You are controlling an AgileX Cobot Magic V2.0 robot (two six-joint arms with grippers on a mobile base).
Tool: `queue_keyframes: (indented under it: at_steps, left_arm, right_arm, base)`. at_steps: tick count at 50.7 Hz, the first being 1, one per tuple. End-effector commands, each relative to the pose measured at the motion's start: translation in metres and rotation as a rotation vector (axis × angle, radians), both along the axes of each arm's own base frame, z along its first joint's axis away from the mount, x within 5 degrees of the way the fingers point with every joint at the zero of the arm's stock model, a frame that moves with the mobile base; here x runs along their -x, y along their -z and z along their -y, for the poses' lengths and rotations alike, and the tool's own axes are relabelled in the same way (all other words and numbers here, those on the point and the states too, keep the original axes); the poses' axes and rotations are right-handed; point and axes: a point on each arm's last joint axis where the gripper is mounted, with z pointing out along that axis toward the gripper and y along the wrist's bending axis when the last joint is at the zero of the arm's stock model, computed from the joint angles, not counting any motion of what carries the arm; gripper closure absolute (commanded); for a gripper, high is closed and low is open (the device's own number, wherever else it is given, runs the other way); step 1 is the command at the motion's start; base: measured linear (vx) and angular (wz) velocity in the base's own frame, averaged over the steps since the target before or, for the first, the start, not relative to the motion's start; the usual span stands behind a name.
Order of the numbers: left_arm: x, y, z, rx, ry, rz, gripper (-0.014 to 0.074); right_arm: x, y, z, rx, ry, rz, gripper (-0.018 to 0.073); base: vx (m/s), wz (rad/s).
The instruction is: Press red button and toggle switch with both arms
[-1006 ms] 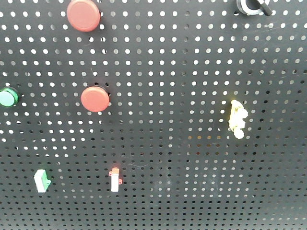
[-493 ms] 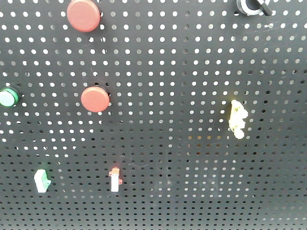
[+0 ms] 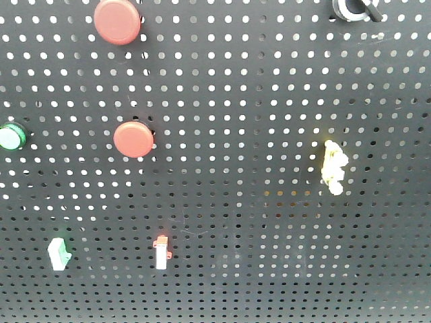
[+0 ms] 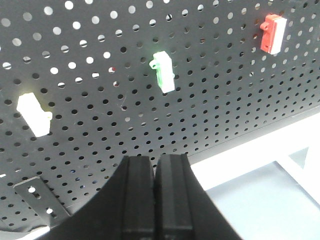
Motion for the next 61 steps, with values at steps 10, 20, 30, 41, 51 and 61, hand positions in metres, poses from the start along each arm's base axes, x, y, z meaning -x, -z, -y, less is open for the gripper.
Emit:
queue_keyframes:
  at_steps: [10, 20, 30, 41, 51, 61]
  left_arm:
    - [-0.004, -0.005, 0.002, -0.054, 0.028, 0.203, 0.0595]
    - [0.002, 0.021, -0.009, 0.023, -0.096, 0.476, 0.0595]
    - [0.013, 0.083, -0.022, 0.112, -0.248, 0.445, 0.0595]
    - [0.025, 0.12, -0.024, 0.11, -0.271, 0.374, 0.0595]
    - [0.025, 0.121, -0.024, 0.1, -0.269, 0.371, 0.0595]
    - [0.025, 0.121, -0.024, 0.1, -0.269, 0.371, 0.0595]
  right_arm:
    - [0.0, -0.013, -0.001, 0.011, -0.012, 0.081, 0.0562]
    - [0.0, -0.013, -0.001, 0.01, -0.012, 0.082, 0.0562]
    - [0.0, -0.013, -0.001, 0.01, -0.012, 0.081, 0.0562]
    - [0.0, -0.013, -0.001, 0.009, -0.012, 0.082, 0.0562]
    - [0.0, -0.013, -0.001, 0.01, -0.012, 0.081, 0.0562]
    - [0.0, -0.013, -0.001, 0.01, -0.011, 0.081, 0.0562]
  base:
    - [0.0, 0.0]
    - [0.0, 0.0]
    - [0.0, 0.0]
    - [0.0, 0.0]
    - [0.0, 0.0]
    - [0.0, 0.0]
